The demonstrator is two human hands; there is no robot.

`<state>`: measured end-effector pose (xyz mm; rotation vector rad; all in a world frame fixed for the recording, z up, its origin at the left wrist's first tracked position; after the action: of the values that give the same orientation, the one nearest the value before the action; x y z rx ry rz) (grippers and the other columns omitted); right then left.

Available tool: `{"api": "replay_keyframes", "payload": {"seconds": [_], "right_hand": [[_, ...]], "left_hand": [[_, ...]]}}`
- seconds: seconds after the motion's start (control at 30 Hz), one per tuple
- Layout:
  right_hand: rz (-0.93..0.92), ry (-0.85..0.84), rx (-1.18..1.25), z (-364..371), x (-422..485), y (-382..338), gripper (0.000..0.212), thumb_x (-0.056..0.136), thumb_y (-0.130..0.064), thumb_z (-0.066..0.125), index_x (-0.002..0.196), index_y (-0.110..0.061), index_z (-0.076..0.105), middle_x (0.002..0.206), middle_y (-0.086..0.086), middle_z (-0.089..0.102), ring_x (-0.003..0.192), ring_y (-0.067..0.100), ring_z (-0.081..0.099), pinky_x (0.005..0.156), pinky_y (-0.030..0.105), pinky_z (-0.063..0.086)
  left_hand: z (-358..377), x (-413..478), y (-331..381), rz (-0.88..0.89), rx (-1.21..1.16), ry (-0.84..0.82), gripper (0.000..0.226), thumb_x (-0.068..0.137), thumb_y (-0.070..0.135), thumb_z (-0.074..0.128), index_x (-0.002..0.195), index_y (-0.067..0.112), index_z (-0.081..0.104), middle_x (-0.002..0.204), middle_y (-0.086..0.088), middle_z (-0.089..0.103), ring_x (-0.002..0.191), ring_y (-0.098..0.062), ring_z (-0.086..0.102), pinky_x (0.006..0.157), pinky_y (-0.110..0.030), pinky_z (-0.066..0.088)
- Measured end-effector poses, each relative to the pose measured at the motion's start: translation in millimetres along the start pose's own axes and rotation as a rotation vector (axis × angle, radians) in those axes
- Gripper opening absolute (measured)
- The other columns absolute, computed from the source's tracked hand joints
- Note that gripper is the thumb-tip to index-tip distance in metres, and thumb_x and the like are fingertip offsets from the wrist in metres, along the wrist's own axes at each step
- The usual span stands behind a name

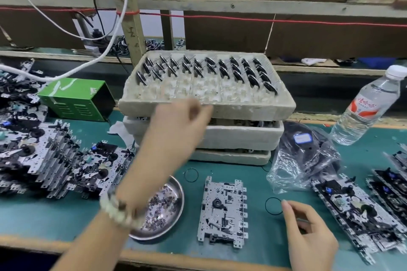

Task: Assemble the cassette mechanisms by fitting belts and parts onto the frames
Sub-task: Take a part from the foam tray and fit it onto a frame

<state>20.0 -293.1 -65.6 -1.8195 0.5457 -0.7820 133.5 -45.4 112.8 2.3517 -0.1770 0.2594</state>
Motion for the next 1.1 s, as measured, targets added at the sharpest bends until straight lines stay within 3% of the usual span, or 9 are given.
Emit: {"api": "replay_keyframes", "payload": {"seconds": [0.1,0.17,0.3,0.6,0.73,0.83,0.93,1.03,1.1], "right_hand": [[-0.014,-0.016,-0.003,0,-1,-1,0.023,0.078,-0.008,0.079,0.073,-0.029,0.068,0.083,-0.012,0.065,0.067,0.01,0.06,0.06,0.006,0.041],[-0.01,-0.029,0.002,-1,0,-1,0.024,0.079,-0.008,0.078,0.074,-0.029,0.068,0.082,-0.013,0.065,0.068,0.009,0.06,0.061,0.002,0.04],[-0.03,-0.036,-0.004,-2,1,-4,0.026,0.081,-0.009,0.077,0.075,-0.032,0.067,0.085,-0.017,0.066,0.068,0.006,0.061,0.063,0.001,0.04],[-0.067,-0.024,-0.019,-2,0,-6,0.029,0.08,-0.006,0.076,0.075,-0.032,0.066,0.086,-0.015,0.066,0.066,0.004,0.06,0.062,0.001,0.04],[-0.058,-0.03,0.012,-3,0,-6,0.027,0.08,-0.004,0.076,0.073,-0.029,0.067,0.082,-0.016,0.066,0.065,0.005,0.06,0.062,0.002,0.041],[0.059,-0.067,0.117,-4,3,0,0.024,0.082,-0.006,0.076,0.072,-0.028,0.069,0.075,-0.01,0.068,0.064,0.008,0.061,0.062,0.006,0.045],[0.262,-0.114,0.361,-2,10,-8,0.011,0.079,-0.012,0.076,0.071,-0.02,0.074,0.073,-0.007,0.069,0.068,0.008,0.058,0.063,0.013,0.05],[0.41,-0.194,0.641,-3,16,-37,0.011,0.071,-0.027,0.072,0.074,-0.018,0.077,0.073,-0.002,0.065,0.071,0.01,0.055,0.06,0.014,0.048],[0.391,-0.253,0.748,-6,18,-63,0.014,0.07,-0.03,0.071,0.074,-0.018,0.077,0.074,-0.002,0.066,0.07,0.009,0.057,0.06,0.015,0.048]], "left_hand": [[-30,71,8,-0.031,0.131,0.063,0.031,0.098,0.035,0.055,0.082,0.015,0.072,0.072,0.002,0.07,0.05,-0.003,0.054,0.059,-0.025,0.048],[-29,111,2,-0.095,0.2,0.026,0.024,0.095,0.02,0.056,0.084,0.004,0.071,0.078,-0.005,0.07,0.058,-0.019,0.054,0.063,-0.026,0.047],[-11,150,-4,-0.098,0.347,0.077,0.026,0.091,0.004,0.048,0.066,0.007,0.044,0.067,-0.005,0.044,0.054,-0.018,0.037,0.047,-0.024,0.03],[9,175,-12,-0.156,0.29,0.128,0.028,0.094,0.007,0.052,0.068,0.008,0.041,0.081,-0.007,0.051,0.076,-0.022,0.05,0.055,-0.026,0.038],[-22,155,-7,-0.198,0.114,0.219,0.023,0.089,0.014,0.059,0.07,0.006,0.047,0.066,-0.003,0.043,0.058,-0.019,0.039,0.046,-0.024,0.031],[-42,107,-2,-0.167,-0.111,0.29,0.027,0.082,0.025,0.066,0.07,0.0,0.065,0.056,-0.004,0.047,0.047,-0.018,0.036,0.046,-0.022,0.029],[-24,39,1,-0.148,-0.38,0.108,0.021,0.085,0.028,0.073,0.071,0.012,0.072,0.043,0.013,0.05,0.03,-0.001,0.032,0.038,-0.018,0.029],[15,-15,0,-0.215,-0.59,-0.175,0.024,0.087,0.027,0.071,0.069,0.012,0.073,0.04,0.01,0.044,0.031,-0.005,0.024,0.033,-0.015,0.021],[35,-36,-5,-0.254,-0.697,-0.258,0.024,0.088,0.02,0.07,0.066,0.013,0.073,0.045,0.007,0.048,0.032,-0.005,0.021,0.034,-0.013,0.018]]}}
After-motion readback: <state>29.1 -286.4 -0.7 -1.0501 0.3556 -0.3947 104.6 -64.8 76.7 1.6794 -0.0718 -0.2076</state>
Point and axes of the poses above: each hand's wrist, its own x-axis towards the middle knuckle, its own z-axis out of the palm, y = z × x, the point moved 5 cm from there along x, towards the middle knuckle
